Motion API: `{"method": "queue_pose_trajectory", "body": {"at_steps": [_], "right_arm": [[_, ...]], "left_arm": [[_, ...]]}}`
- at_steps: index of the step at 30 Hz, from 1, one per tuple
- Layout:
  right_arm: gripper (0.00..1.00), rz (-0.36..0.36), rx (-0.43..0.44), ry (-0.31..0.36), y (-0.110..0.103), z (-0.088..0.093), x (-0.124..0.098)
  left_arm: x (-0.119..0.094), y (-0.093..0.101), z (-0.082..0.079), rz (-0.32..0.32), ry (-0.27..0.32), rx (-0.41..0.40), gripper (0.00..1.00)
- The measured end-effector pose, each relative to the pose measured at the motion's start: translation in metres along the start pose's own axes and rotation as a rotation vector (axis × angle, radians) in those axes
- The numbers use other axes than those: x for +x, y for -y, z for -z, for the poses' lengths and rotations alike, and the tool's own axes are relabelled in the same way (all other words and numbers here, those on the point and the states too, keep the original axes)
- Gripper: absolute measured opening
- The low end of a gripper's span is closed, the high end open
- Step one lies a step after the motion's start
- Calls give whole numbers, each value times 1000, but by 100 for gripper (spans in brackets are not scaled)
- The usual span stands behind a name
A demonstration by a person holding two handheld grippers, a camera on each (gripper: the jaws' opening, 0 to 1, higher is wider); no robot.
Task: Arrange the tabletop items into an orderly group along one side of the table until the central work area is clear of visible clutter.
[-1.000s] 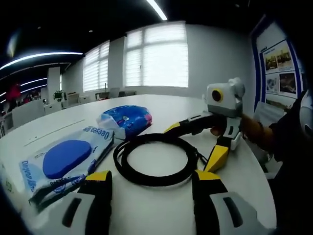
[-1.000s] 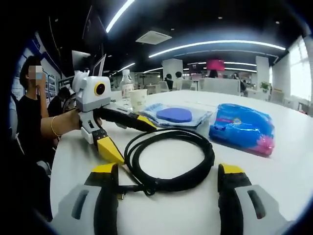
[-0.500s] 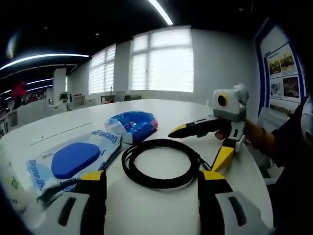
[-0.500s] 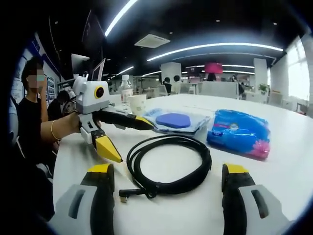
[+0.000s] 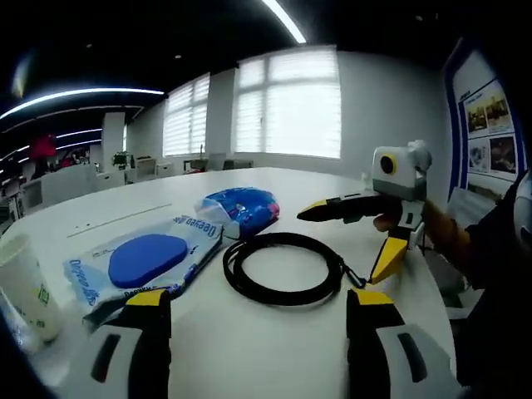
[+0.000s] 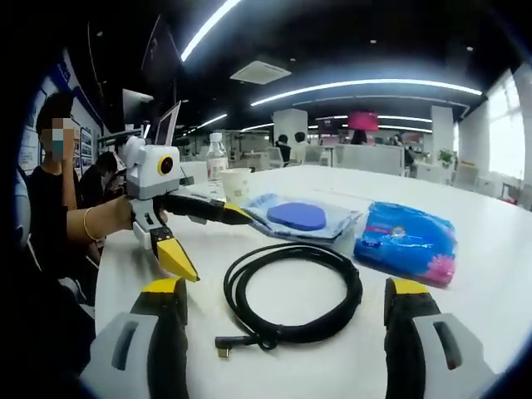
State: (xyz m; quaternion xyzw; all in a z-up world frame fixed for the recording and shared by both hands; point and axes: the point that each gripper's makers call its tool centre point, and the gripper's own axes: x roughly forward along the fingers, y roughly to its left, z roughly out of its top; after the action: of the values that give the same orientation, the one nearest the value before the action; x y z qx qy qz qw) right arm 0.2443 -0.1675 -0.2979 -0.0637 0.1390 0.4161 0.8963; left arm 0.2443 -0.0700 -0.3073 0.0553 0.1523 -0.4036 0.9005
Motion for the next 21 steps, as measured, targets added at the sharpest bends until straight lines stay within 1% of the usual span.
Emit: {"method": "queue_pose_trajectory", "body": {"at_steps": [3,6,8,11,15,21], "right_arm": [[99,6,-9,-10,-1,1,0],[100,16,-19,-13,-2,1,-1],[100,25,-35,-12,-3,1,-3],[100,36,-39,-12,-4,0,-6],[100,44,-49,-5,-7,-5,-11],[100,56,-69,0,-10,-10,-16]], "left_arm": [[-4,-1,0,-11,-2,7,88],[-8,-1,-1,-16,16,13,89],[-10,-1,0,-14,16,7,89],[-14,-2,2,-29,15,12,92],[-21,-5,4,-46,10,6,93],[-32,-7,1,-65,30,-1,96]]}}
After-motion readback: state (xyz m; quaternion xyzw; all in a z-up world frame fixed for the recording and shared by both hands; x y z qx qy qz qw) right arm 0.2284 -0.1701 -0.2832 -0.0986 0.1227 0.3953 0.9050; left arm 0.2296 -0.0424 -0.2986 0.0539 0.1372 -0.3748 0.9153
